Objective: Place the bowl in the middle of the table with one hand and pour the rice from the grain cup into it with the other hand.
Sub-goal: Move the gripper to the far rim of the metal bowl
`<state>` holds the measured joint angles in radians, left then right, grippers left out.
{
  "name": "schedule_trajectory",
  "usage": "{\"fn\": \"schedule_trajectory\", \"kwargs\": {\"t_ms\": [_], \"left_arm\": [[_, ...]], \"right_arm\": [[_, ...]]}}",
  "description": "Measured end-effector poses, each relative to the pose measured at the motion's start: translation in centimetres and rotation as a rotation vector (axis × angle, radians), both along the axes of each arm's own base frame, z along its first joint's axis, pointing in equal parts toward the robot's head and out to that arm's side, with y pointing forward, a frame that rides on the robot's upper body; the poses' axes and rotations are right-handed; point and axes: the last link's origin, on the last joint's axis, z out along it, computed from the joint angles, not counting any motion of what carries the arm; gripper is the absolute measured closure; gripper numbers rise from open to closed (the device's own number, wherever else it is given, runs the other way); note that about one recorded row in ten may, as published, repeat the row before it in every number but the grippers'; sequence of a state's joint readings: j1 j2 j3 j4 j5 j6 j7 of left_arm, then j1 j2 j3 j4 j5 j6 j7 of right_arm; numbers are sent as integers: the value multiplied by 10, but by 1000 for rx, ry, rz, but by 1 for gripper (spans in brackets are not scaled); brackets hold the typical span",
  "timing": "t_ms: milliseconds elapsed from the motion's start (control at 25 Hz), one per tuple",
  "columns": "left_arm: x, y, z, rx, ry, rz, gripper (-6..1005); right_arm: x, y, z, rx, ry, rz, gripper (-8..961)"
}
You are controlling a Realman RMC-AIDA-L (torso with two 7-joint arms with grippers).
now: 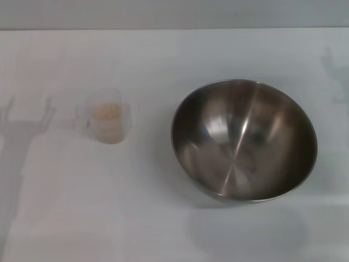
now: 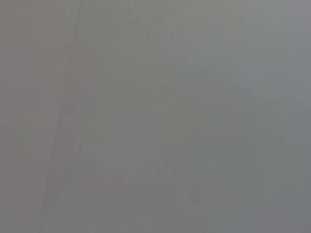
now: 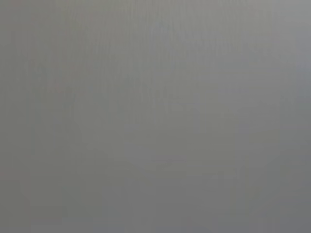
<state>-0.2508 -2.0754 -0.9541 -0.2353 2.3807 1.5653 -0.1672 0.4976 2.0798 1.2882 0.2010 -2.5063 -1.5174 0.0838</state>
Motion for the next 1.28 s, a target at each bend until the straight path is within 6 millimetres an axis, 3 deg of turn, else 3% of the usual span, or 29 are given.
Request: {"fn": "schedule_trajectory", "kwargs": {"t_ms": [520, 840, 1080, 1280], "left_arm": [[4, 3, -1, 2, -8, -11, 153], [3, 4, -3, -20, 16, -5, 155], [1, 3, -3, -21, 19, 1, 154], [0, 3, -1, -12, 18, 1, 154]], "right_arm": [[1, 2, 1, 2, -1, -13, 177], [-5, 24, -2, -83, 27, -68, 178], [-32, 44, 9, -292, 44, -134, 179], [-61, 46, 15, -498, 45, -248, 180]]}}
